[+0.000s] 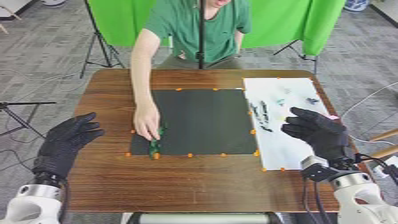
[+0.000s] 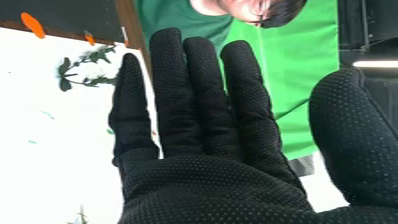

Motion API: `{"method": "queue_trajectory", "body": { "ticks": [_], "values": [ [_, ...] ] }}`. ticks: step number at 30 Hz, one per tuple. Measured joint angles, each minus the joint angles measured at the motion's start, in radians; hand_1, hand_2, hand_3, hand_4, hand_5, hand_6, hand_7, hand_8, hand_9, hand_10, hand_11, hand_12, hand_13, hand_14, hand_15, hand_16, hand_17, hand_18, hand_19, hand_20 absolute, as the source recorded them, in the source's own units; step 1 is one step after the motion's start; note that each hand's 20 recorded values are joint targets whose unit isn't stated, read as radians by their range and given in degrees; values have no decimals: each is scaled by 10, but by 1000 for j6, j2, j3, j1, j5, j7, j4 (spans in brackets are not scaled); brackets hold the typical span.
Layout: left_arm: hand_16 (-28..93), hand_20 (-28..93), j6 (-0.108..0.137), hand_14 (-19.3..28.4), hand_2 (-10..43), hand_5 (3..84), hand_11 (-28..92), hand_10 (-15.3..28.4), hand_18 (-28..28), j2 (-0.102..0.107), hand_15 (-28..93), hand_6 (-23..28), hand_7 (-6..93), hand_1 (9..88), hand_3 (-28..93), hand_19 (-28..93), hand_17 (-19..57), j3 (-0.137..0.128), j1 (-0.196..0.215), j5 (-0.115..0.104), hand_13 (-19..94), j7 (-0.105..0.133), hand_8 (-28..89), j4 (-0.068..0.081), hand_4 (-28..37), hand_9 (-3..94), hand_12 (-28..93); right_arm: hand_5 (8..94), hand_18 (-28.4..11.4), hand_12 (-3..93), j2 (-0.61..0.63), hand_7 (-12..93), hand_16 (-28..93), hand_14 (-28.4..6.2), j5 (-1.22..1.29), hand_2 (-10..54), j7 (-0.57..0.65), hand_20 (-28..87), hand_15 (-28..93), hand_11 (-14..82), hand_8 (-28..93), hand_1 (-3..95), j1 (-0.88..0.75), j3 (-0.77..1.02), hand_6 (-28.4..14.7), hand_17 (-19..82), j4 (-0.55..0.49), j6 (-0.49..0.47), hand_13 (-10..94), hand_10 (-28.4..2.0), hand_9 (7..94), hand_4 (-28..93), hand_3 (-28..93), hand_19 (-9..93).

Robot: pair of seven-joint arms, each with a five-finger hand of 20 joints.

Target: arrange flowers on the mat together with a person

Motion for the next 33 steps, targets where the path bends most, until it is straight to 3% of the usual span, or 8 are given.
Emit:
{"method": "queue_trajectory", "body": {
  "ticks": [13, 16, 19, 24, 33],
  "values": [
    [-7, 62, 1, 191, 79, 482, 347, 167, 241, 1, 495, 61, 229, 309, 693, 596, -3, -1, 8, -1, 399, 3, -88, 0, -207, 436, 183, 535, -213, 227, 2, 234, 218, -145, 0, 102, 3, 251, 358, 188, -100, 161, 0, 0, -42, 164, 0, -1, 481, -162, 558, -217, 878, 524],
    [-7, 62, 0, 191, 79, 483, 347, 167, 241, 1, 495, 61, 230, 309, 693, 596, -3, -1, 7, -1, 398, 3, -87, 0, -207, 436, 183, 535, -205, 230, 7, 222, 223, -134, 0, 34, 1, 319, 400, 204, -103, 215, 0, 0, -47, 201, 0, 1, 509, -155, 570, -219, 873, 640],
    [-7, 62, 0, 191, 79, 483, 347, 167, 241, 1, 495, 61, 230, 309, 693, 595, -3, -1, 6, -1, 398, 1, -88, 0, -207, 436, 183, 535, -196, 230, 25, 221, 219, -128, -18, 15, -9, 345, 418, 211, -103, 229, -3, -1, -47, 227, -1, 15, 520, -151, 576, -222, 872, 677],
    [-7, 62, 0, 192, 79, 483, 347, 167, 241, 1, 496, 61, 230, 308, 694, 595, -3, -4, 7, -1, 398, 1, -88, 0, -206, 436, 183, 532, -201, 230, 87, 238, 210, -135, -132, 30, -32, 323, 418, 212, -107, 215, -13, 10, -44, 204, -4, 54, 513, -153, 576, -228, 875, 615],
    [-7, 63, 0, 192, 79, 483, 347, 168, 241, 1, 496, 61, 230, 309, 693, 595, -3, -6, 9, -1, 398, 2, -88, 0, -207, 436, 183, 526, -209, 228, 93, 235, 211, -139, -30, 47, -25, 307, 412, 207, -108, 199, -9, 22, -43, 186, -5, 42, 506, -156, 572, -226, 871, 583]
  ]
}}
